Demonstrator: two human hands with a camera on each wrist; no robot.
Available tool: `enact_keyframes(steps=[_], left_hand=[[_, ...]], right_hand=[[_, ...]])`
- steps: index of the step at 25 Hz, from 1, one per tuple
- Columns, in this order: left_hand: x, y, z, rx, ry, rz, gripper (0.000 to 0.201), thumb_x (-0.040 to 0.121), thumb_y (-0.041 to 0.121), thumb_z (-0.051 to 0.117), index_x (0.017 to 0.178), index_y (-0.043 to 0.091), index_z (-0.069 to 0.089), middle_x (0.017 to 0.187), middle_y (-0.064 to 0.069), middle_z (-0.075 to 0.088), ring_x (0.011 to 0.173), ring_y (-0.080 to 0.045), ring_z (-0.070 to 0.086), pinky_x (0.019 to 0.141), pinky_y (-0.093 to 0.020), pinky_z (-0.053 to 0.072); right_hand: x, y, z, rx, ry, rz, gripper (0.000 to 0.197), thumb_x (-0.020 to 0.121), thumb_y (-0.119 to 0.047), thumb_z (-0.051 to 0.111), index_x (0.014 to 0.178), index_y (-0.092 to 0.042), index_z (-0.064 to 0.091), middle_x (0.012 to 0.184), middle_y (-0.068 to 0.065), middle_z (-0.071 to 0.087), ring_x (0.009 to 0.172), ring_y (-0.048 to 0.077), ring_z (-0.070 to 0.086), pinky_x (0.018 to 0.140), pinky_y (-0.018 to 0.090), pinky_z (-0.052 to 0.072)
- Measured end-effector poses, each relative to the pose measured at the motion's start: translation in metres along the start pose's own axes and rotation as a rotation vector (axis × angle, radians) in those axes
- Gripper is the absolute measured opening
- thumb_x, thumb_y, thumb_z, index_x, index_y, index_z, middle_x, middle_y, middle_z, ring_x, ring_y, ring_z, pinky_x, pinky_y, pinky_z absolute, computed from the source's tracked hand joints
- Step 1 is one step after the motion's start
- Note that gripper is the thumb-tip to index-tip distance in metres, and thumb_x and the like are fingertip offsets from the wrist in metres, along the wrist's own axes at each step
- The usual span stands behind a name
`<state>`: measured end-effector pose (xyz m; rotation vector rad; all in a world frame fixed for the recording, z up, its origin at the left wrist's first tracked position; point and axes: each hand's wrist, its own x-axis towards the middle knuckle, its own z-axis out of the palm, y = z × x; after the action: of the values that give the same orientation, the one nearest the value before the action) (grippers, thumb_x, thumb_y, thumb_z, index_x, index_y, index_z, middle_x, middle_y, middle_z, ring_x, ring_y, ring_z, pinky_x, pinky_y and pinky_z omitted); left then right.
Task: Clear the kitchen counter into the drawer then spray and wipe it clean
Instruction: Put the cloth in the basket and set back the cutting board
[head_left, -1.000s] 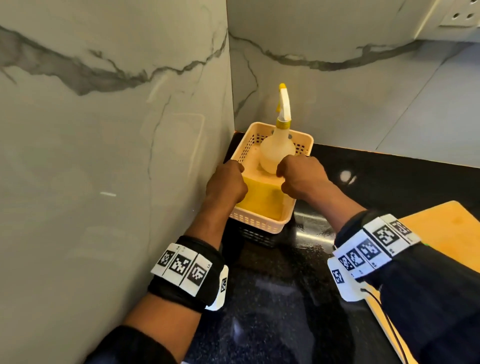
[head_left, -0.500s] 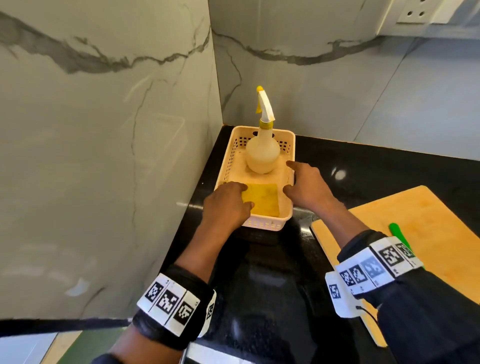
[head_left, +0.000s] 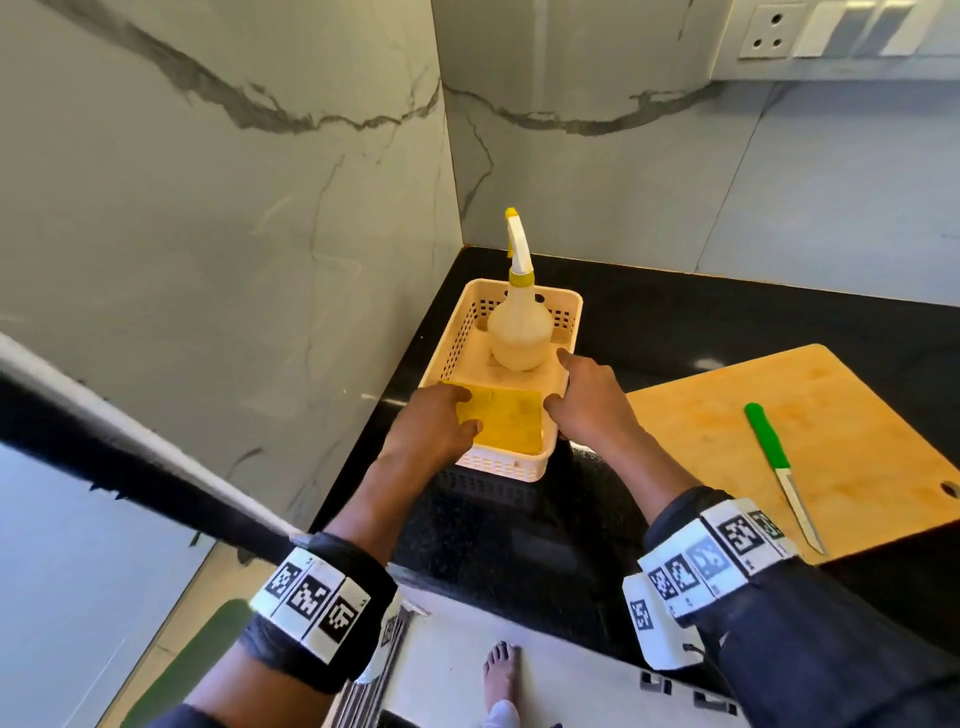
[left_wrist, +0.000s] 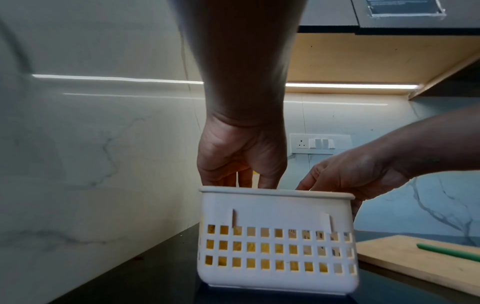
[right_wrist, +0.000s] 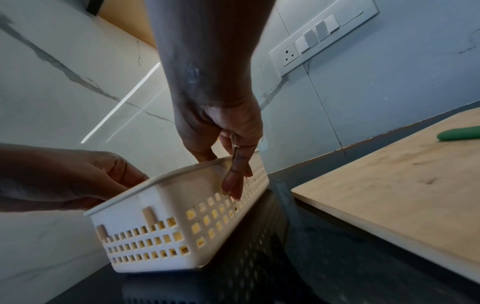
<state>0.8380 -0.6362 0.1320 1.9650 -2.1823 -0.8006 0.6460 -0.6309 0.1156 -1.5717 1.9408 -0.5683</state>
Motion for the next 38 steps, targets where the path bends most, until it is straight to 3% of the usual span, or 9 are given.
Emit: enact_keyframes(steps=[5, 7, 10, 16, 22, 25, 27, 34, 38], left_hand=[[-0.041, 0.025, 0.007, -0.104, 0.237, 0.135, 0.039, 0.086, 0.027, 0.072, 0.123, 0.021, 0.061, 0.138, -0.005, 0.054, 0.129, -0.023, 0.049, 0.102, -0.039, 0.044], [-0.062, 0.052, 0.023, -0.198, 0.330, 0.318, 0.030, 0.084, 0.023, 0.073, 0.113, 0.020, 0.066, 0.122, -0.001, 0.063, 0.115, -0.020, 0.057, 0.096, -0.036, 0.048], [-0.083, 0.100, 0.067, -0.339, 0.191, 0.427, 0.023, 0.079, 0.024, 0.076, 0.101, 0.023, 0.069, 0.101, 0.006, 0.067, 0.093, -0.011, 0.062, 0.081, -0.029, 0.051], [-0.073, 0.146, 0.137, -0.442, -0.265, 0.164, 0.065, 0.081, 0.031, 0.078, 0.137, 0.010, 0.050, 0.126, -0.021, 0.060, 0.113, -0.032, 0.059, 0.087, -0.034, 0.046], [-0.047, 0.150, 0.150, -0.772, -0.251, -0.081, 0.073, 0.086, 0.018, 0.073, 0.146, 0.002, 0.034, 0.135, -0.004, 0.051, 0.116, -0.020, 0.052, 0.093, -0.031, 0.041], [-0.035, 0.150, 0.158, -0.775, -0.221, -0.099, 0.087, 0.077, 0.035, 0.078, 0.147, 0.009, 0.034, 0.143, -0.005, 0.048, 0.123, -0.020, 0.049, 0.104, -0.037, 0.041], [-0.029, 0.148, 0.166, -0.699, -0.197, -0.083, 0.099, 0.065, 0.052, 0.077, 0.147, 0.015, 0.036, 0.148, -0.005, 0.042, 0.133, -0.026, 0.041, 0.110, -0.047, 0.038], [-0.009, 0.159, 0.173, -0.494, -0.125, -0.021, 0.076, 0.084, 0.042, 0.071, 0.147, 0.021, 0.035, 0.156, -0.004, 0.022, 0.140, -0.030, 0.018, 0.114, -0.051, 0.026], [-0.003, 0.166, 0.171, -0.461, -0.112, -0.047, 0.073, 0.084, 0.043, 0.070, 0.146, 0.022, 0.037, 0.158, -0.004, 0.019, 0.141, -0.031, 0.016, 0.115, -0.051, 0.023]], right_hand=[[-0.044, 0.022, -0.021, 0.260, 0.065, -0.054, 0.057, 0.092, -0.028, 0.067, 0.145, -0.025, 0.044, 0.121, -0.006, 0.061, 0.110, 0.016, 0.059, 0.094, 0.038, 0.051], [-0.066, 0.049, -0.035, 0.230, 0.169, -0.005, 0.040, 0.087, -0.028, 0.073, 0.125, -0.022, 0.061, 0.106, -0.004, 0.066, 0.098, 0.016, 0.063, 0.083, 0.032, 0.052], [-0.105, 0.111, -0.064, 0.141, 0.290, 0.144, 0.015, 0.081, -0.022, 0.078, 0.091, -0.023, 0.066, 0.087, -0.003, 0.067, 0.088, 0.021, 0.066, 0.076, 0.032, 0.053], [-0.151, 0.184, -0.099, 0.035, 0.372, 0.421, 0.030, 0.079, -0.033, 0.080, 0.099, -0.022, 0.061, 0.108, 0.001, 0.061, 0.100, 0.023, 0.061, 0.084, 0.039, 0.053], [-0.113, 0.195, -0.099, -0.018, 0.350, 0.427, 0.039, 0.085, -0.039, 0.074, 0.113, -0.016, 0.060, 0.117, 0.004, 0.060, 0.107, 0.024, 0.058, 0.083, 0.035, 0.050], [-0.084, 0.195, -0.098, -0.035, 0.357, 0.463, 0.036, 0.085, -0.034, 0.074, 0.112, -0.017, 0.058, 0.118, 0.004, 0.060, 0.107, 0.025, 0.058, 0.085, 0.037, 0.051], [-0.067, 0.195, -0.096, -0.062, 0.326, 0.488, 0.043, 0.083, -0.038, 0.075, 0.117, -0.018, 0.056, 0.119, 0.004, 0.059, 0.109, 0.025, 0.057, 0.088, 0.039, 0.051], [-0.036, 0.193, -0.126, -0.172, 0.052, 0.583, 0.030, 0.090, -0.034, 0.068, 0.113, -0.019, 0.056, 0.111, 0.002, 0.063, 0.102, 0.023, 0.061, 0.084, 0.037, 0.053], [-0.033, 0.182, -0.139, -0.274, -0.190, 0.515, 0.017, 0.093, -0.031, 0.065, 0.099, -0.017, 0.055, 0.074, -0.001, 0.074, 0.065, 0.015, 0.073, 0.066, 0.030, 0.055]])
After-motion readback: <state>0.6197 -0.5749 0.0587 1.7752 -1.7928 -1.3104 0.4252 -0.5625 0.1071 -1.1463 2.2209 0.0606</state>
